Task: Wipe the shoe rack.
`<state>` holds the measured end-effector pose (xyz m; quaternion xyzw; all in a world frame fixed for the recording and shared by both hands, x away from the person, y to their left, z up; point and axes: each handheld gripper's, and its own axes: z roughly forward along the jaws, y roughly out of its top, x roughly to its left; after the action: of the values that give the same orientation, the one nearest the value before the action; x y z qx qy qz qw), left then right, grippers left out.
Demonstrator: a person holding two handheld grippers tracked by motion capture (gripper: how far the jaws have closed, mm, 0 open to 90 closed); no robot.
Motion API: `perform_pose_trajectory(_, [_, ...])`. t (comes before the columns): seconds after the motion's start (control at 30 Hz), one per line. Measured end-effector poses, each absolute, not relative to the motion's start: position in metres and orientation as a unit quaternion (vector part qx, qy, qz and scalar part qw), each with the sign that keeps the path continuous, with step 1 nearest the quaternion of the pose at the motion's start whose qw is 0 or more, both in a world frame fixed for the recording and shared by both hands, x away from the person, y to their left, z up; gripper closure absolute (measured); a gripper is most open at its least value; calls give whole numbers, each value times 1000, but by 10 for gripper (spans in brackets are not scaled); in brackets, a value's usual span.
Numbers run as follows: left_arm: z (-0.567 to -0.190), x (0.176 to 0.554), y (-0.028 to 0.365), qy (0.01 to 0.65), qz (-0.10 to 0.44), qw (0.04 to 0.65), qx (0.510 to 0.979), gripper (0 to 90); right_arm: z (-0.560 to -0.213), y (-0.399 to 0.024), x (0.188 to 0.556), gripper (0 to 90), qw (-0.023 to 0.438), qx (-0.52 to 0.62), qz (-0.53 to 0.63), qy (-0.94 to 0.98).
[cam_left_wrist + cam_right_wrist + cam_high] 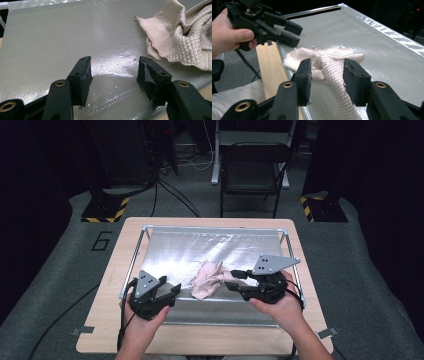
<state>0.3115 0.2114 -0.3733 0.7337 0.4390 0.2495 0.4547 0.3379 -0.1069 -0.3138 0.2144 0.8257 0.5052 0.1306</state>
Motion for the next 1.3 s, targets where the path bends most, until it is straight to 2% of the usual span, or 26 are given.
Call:
perform_pose_trajectory(0.27, [-373,311,211,439,250,455,734,445,-316,-100,345,513,144,229,496,825])
perform_pose_trajectory(0.97, [-373,311,211,438,251,455,734,445,-334,-72,360,529,134,229,459,848])
perform_pose_trajectory(1.13, [-374,311,211,438,251,455,734,445,-335,-66,363,583,134,230,439,858])
perform_pose_trajectory(1.3, [-373,311,211,438,250,454,734,445,-336,-62,364,694,138,235,423,864])
